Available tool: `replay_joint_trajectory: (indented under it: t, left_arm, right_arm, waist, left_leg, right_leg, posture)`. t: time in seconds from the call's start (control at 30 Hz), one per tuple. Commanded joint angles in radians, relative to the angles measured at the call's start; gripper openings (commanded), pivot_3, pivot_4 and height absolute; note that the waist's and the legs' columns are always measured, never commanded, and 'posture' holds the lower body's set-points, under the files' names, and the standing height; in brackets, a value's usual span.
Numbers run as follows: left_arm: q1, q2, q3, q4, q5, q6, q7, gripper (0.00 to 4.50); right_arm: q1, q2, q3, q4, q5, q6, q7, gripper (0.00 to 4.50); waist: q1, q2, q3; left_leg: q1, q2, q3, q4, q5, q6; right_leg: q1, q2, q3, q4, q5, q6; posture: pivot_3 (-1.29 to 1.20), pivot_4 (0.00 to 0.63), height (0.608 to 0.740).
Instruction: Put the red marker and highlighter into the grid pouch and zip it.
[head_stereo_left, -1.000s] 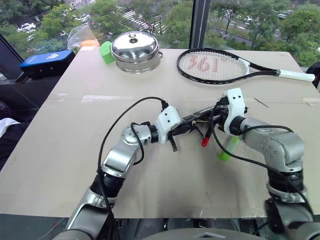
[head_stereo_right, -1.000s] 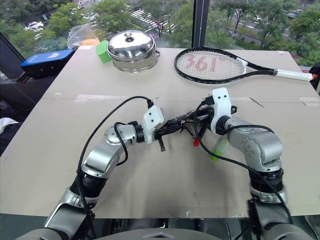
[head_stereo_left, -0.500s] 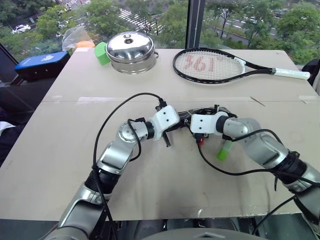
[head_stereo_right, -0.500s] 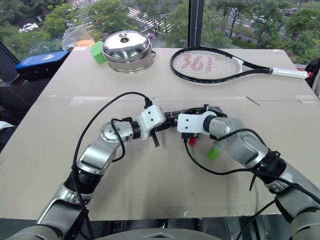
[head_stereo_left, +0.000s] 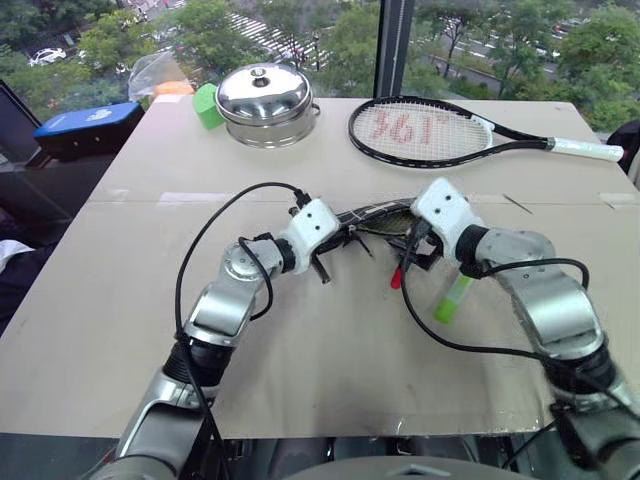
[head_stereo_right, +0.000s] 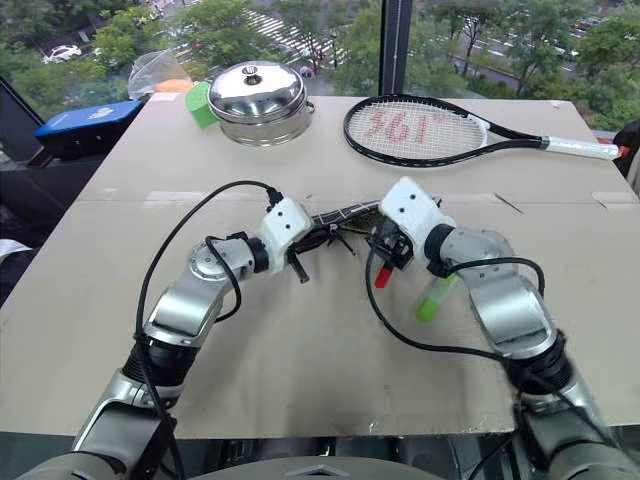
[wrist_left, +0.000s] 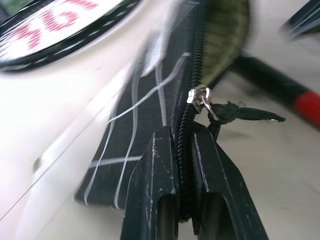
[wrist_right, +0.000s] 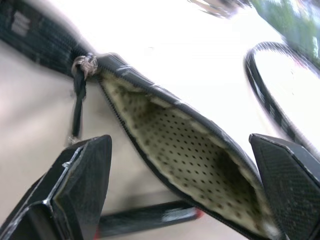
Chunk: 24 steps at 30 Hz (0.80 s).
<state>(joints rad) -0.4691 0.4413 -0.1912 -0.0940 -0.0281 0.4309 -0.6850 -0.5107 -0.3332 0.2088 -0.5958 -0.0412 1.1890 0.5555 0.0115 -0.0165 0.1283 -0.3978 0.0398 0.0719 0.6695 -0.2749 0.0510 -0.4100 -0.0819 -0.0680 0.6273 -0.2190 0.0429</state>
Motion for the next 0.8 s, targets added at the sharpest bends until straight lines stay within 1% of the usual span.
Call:
replay_joint_trajectory:
  t: [0.03, 0.1, 0.23, 0.37, 0.4, 0.43, 0.47, 0.53, 0.6, 0.63, 0.73, 0.77, 0.8]
  left_arm:
    - [-0.04, -0.002, 0.049, 0.005, -0.014, -0.002, 0.028, 0.0]
    - [-0.052, -0.002, 0.055, 0.018, -0.017, 0.0, 0.03, 0.0]
    - [-0.08, -0.003, 0.066, 0.055, -0.019, 0.002, 0.038, 0.0]
    - [-0.083, -0.004, 0.062, 0.044, -0.021, 0.012, 0.036, 0.0]
    - [-0.081, -0.003, 0.062, 0.041, -0.021, 0.014, 0.037, 0.0]
    - [-0.078, -0.004, 0.064, 0.036, -0.025, 0.017, 0.037, 0.0]
    - [-0.075, -0.004, 0.066, 0.03, -0.028, 0.021, 0.039, 0.0]
    - [-0.069, -0.005, 0.068, 0.019, -0.033, 0.031, 0.041, 0.0]
    - [-0.065, -0.008, 0.067, 0.011, -0.034, 0.039, 0.045, 0.0]
    - [-0.064, -0.009, 0.067, 0.008, -0.035, 0.042, 0.046, 0.0]
    - [-0.059, -0.013, 0.065, 0.002, -0.034, 0.044, 0.05, 0.0]
    - [-0.057, -0.015, 0.065, 0.0, -0.034, 0.044, 0.051, 0.0]
    - [-0.056, -0.017, 0.065, -0.003, -0.034, 0.045, 0.053, 0.0]
  right_arm:
    - [-0.031, 0.115, -0.084, -0.08, -0.002, 0.361, -0.097, 4.45]
    - [-0.037, 0.182, -0.121, -0.043, -0.008, 0.422, -0.146, 4.45]
    - [-0.022, 0.316, -0.162, 0.097, -0.066, 0.425, -0.297, 4.45]
    - [-0.005, 0.359, -0.143, 0.189, -0.075, 0.415, -0.373, 4.45]
    - [0.0, 0.362, -0.137, 0.201, -0.072, 0.414, -0.378, 4.23]
    - [0.011, 0.373, -0.137, 0.215, -0.073, 0.408, -0.393, 3.9]
    - [0.021, 0.38, -0.135, 0.219, -0.07, 0.401, -0.402, 3.86]
    - [0.032, 0.378, -0.121, 0.211, -0.061, 0.402, -0.411, 3.01]
    - [0.032, 0.354, -0.093, 0.196, -0.049, 0.405, -0.411, 2.3]
    - [0.029, 0.339, -0.08, 0.19, -0.042, 0.404, -0.41, 1.79]
    - [0.012, 0.278, -0.034, 0.179, -0.016, 0.403, -0.399, 0.46]
    - [0.007, 0.257, -0.02, 0.177, -0.002, 0.403, -0.389, 0.31]
    - [0.002, 0.238, -0.006, 0.173, 0.01, 0.4, -0.382, 0.31]
  waist:
    - [0.001, 0.0, 0.0]
    - [0.002, 0.0, 0.0]
    - [0.001, 0.0, 0.0]
    - [-0.001, 0.0, 0.0]
    - [-0.003, 0.0, 0.0]
    - [-0.003, 0.0, -0.001]
    - [-0.003, 0.0, -0.001]
    - [-0.002, -0.001, -0.001]
    - [0.0, -0.002, -0.002]
    - [0.0, -0.002, -0.002]
    - [0.001, -0.002, -0.002]
    - [0.002, -0.002, -0.002]
    - [0.002, -0.001, -0.002]
  left_leg:
    - [0.0, 0.0, 0.0, 0.0, 0.0, 0.0]
    - [0.0, -0.001, 0.0, 0.0, 0.0, 0.0]
    - [0.0, -0.002, 0.0, 0.0, 0.001, -0.002]
    - [0.0, -0.002, 0.0, 0.0, 0.003, -0.005]
    - [0.0, -0.002, 0.0, -0.001, 0.003, -0.005]
    - [0.0, -0.002, 0.0, -0.001, 0.003, -0.005]
    - [0.0, -0.002, 0.0, -0.001, 0.003, -0.005]
    - [0.0, -0.002, 0.0, -0.001, 0.003, -0.005]
    - [0.0, -0.002, 0.0, -0.001, 0.003, -0.005]
    - [0.0, -0.002, 0.0, -0.001, 0.003, -0.005]
    - [0.0, -0.002, 0.0, 0.0, 0.003, -0.005]
    - [0.0, -0.002, 0.0, 0.0, 0.003, -0.005]
    - [0.0, -0.003, -0.001, 0.0, 0.003, -0.004]
  right_leg:
    - [0.0, 0.0, 0.0, 0.0, 0.0, 0.0]
    - [0.0, -0.001, 0.0, 0.0, 0.0, 0.0]
    - [0.0, -0.001, 0.0, -0.001, 0.0, 0.0]
    - [0.0, -0.001, 0.0, -0.001, 0.0, 0.0]
    - [0.0, 0.0, 0.0, -0.001, 0.0, 0.0]
    - [0.0, 0.0, 0.0, -0.001, 0.0, 0.0]
    - [0.0, 0.0, 0.0, -0.001, 0.0, 0.0]
    - [0.0, 0.0, 0.0, -0.001, 0.0, 0.0]
    - [0.0, -0.001, 0.0, -0.001, 0.0, 0.0]
    - [0.001, -0.001, 0.0, -0.001, 0.0, 0.0]
    - [0.001, -0.003, 0.0, -0.001, 0.0, 0.0]
    - [0.001, -0.003, 0.0, -0.001, 0.0, 0.0]
    - [0.001, -0.003, 0.0, -0.001, 0.0, 0.0]
  posture:
    - [0.0, 0.15, 0.74]
    - [0.0, 0.15, 0.74]
    - [0.0, 0.15, 0.74]
    - [0.0, 0.15, 0.74]
    - [0.0, 0.15, 0.74]
    - [0.0, 0.15, 0.74]
    - [0.0, 0.15, 0.74]
    - [0.0, 0.15, 0.74]
    - [0.0, 0.15, 0.74]
    - [0.0, 0.15, 0.74]
    - [0.0, 0.15, 0.74]
    - [0.0, 0.15, 0.74]
    - [0.0, 0.15, 0.74]
